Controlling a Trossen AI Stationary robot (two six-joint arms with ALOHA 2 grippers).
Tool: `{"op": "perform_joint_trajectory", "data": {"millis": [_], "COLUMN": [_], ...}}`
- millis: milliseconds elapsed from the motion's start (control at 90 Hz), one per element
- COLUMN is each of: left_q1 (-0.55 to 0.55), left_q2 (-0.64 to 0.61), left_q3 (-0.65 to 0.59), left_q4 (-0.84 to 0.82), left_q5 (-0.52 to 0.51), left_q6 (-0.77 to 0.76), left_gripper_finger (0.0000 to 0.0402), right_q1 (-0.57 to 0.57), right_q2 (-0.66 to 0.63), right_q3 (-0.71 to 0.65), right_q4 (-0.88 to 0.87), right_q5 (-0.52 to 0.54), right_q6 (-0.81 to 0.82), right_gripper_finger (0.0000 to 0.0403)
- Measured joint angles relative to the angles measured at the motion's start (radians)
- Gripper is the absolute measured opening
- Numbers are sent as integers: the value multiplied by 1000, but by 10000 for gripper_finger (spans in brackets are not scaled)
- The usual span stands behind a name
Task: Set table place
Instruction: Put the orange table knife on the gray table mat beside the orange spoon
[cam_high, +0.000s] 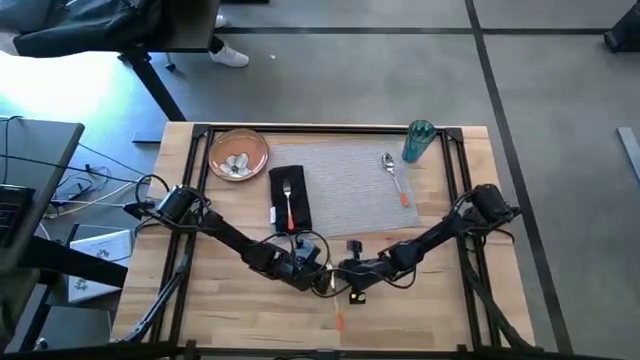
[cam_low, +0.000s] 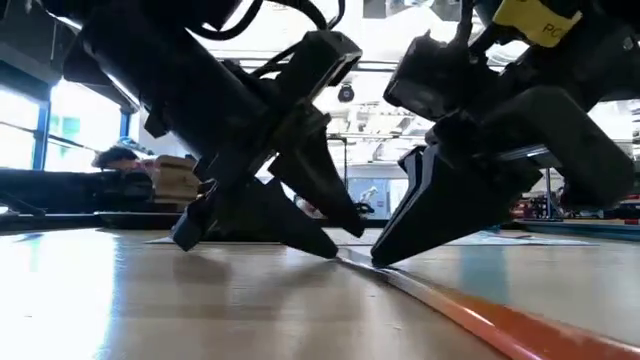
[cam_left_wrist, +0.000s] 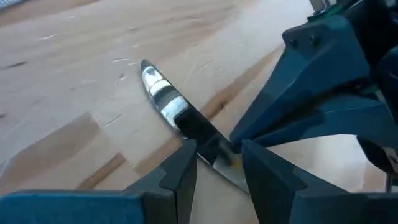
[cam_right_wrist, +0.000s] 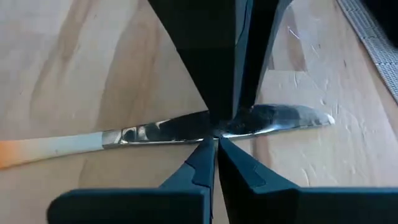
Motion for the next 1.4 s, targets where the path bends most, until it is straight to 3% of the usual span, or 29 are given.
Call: {"op": "perform_joint_trajectory", "data": {"millis": [378, 589, 1211, 1400], "left_q1": [-18, -38, -22, 0], "left_q2": [-47, -41, 6, 40], "left_q3": [0, 0, 3, 5], "left_q4": [-22, -115, -39, -9], "left_q5": [51, -3, -39, 0], "left_q6": [-49, -145, -207, -273], "left_gripper_finger": [110, 110, 110, 110], "right_q1": [0, -23, -20, -20], "right_q2": [-15, -16, 37, 38], "right_q3": [0, 0, 2, 1], "right_q4": [-1, 27, 56, 60], "right_q5": [19, 27, 40, 39], "right_q6": [-12, -31, -22, -22], "right_gripper_finger": [0, 0, 0, 0]}}
